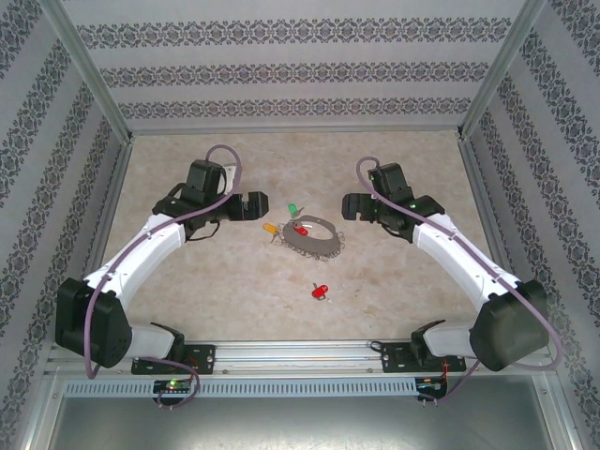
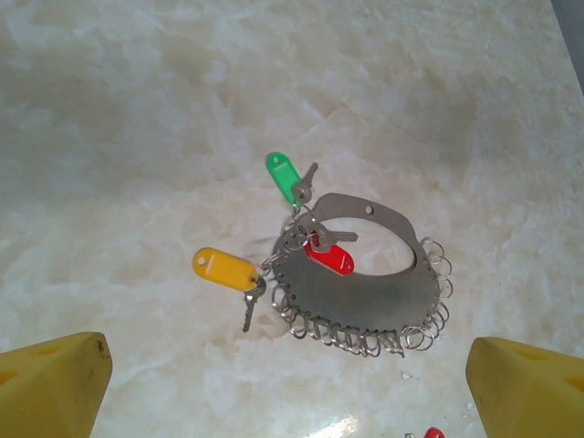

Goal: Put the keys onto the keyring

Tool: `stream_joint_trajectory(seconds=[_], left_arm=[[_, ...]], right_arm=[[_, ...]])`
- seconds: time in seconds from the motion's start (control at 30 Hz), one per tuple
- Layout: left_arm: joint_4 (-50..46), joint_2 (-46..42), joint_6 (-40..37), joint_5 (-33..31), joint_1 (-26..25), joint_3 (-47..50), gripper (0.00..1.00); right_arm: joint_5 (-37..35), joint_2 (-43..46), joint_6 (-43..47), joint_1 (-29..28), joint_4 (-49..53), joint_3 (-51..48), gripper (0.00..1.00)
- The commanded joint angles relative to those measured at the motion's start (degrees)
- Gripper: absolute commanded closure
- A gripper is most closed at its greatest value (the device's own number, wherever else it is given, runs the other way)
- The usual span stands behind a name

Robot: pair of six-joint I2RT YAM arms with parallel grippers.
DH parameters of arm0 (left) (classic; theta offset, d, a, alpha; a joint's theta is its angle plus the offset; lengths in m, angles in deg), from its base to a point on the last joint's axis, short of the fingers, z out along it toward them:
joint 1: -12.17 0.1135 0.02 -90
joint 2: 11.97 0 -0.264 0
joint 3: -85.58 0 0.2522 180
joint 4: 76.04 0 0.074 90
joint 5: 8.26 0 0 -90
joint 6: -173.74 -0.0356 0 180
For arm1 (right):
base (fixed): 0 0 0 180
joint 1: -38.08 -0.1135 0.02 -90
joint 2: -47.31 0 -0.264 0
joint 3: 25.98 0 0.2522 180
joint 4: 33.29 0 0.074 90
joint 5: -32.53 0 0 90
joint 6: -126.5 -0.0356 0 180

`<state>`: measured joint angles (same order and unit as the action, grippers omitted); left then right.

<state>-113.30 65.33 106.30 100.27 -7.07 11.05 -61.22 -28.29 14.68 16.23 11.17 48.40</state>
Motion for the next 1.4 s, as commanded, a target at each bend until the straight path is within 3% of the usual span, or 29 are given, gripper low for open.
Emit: stream_joint_trajectory(seconds=[0.0,0.17,0.4,0.57,1.07,1.37], left_arm=[[-3.3,-0.7,2.0,-4.1,-2.2,-2.4,0.00],[-10.4,3.8,1.9,-8.0,-2.6,-8.8,0.00],[-13.1,13.8,-1.6,-1.1,-2.9,-16.7,0.00],[-16.0,19.1,-1.9,-2.0,-3.3,-21.0,0.00],[-19.3,27.0,-2.7,-4.4,-4.0,-27.0,0.00],[-19.0,31.4,-3.5,-5.8,-4.5,-30.4,0.00]], right_arm=[[4.1,-0.2,2.7,0.8,1.6,2.2,0.02],[6.4,0.0,2.6,1.4,2.9,1.0,0.02],[8.8,0.1,-1.6,0.9,4.7,0.3,0.02],[8.7,1.0,-6.8,-0.7,4.3,-3.2,0.02],[20.1,-6.1,-12.1,-1.9,-1.7,-6.5,0.02],[22.4,-10.8,-12.5,-2.3,-3.9,-5.6,0.02]])
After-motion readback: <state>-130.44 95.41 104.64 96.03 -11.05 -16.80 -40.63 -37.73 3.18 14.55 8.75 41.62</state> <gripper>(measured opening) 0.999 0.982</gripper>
